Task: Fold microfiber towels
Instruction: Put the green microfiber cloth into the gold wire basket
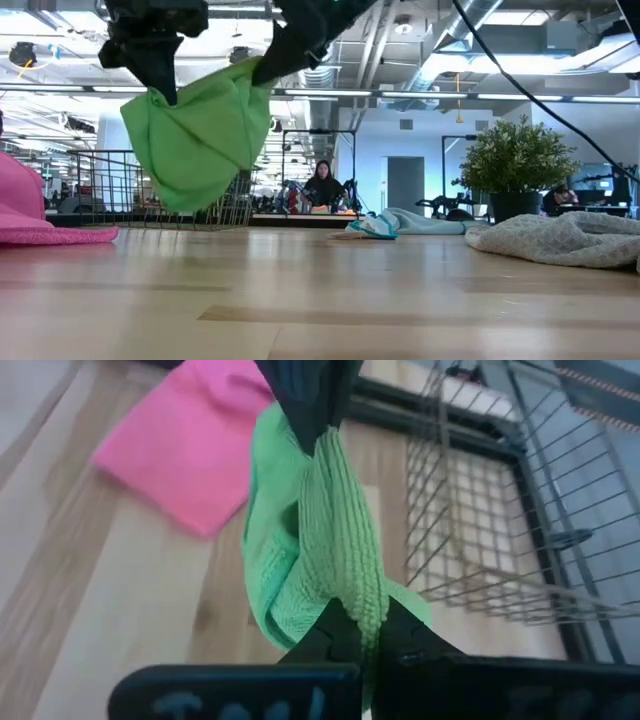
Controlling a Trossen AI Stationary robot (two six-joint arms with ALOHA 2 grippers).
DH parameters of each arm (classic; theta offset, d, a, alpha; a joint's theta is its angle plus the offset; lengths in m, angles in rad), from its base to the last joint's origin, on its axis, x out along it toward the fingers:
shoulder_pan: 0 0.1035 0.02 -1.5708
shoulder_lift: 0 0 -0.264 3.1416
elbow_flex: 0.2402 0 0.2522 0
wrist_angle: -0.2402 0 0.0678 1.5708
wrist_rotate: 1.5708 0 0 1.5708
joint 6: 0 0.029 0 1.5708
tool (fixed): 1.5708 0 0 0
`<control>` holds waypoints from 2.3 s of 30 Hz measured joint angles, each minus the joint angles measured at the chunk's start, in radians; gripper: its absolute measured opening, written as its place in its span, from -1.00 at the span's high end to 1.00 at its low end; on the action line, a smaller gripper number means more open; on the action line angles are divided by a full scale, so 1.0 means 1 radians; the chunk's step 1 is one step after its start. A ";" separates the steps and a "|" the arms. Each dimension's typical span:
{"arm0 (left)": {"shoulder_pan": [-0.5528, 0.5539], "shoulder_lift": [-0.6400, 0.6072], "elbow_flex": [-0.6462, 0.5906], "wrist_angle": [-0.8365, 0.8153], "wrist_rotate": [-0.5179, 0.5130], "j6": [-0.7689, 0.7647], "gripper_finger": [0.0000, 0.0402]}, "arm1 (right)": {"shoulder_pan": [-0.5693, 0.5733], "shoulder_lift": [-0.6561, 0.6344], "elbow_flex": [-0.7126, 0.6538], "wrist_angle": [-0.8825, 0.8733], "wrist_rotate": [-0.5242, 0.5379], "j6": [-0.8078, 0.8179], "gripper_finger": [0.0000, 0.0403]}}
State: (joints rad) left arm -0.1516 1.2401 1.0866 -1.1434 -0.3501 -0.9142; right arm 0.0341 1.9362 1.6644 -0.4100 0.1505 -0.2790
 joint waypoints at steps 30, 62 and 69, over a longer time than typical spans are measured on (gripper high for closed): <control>0.179 -0.208 -0.003 0.002 -0.628 0.297 1.00 | -0.218 0.059 0.048 0.410 -0.105 0.009 0.96; 0.688 -0.072 -0.201 0.397 -0.462 0.672 1.00 | -0.374 0.396 0.458 0.235 -0.144 0.036 0.95; 0.750 0.008 -0.204 0.486 -0.476 0.759 1.00 | -0.382 0.429 0.456 0.258 -0.153 0.051 0.94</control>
State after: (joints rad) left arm 0.5985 1.2480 0.8825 -0.6574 -0.8264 -0.1557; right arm -0.3478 2.3654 2.1206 -0.1522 -0.0021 -0.2276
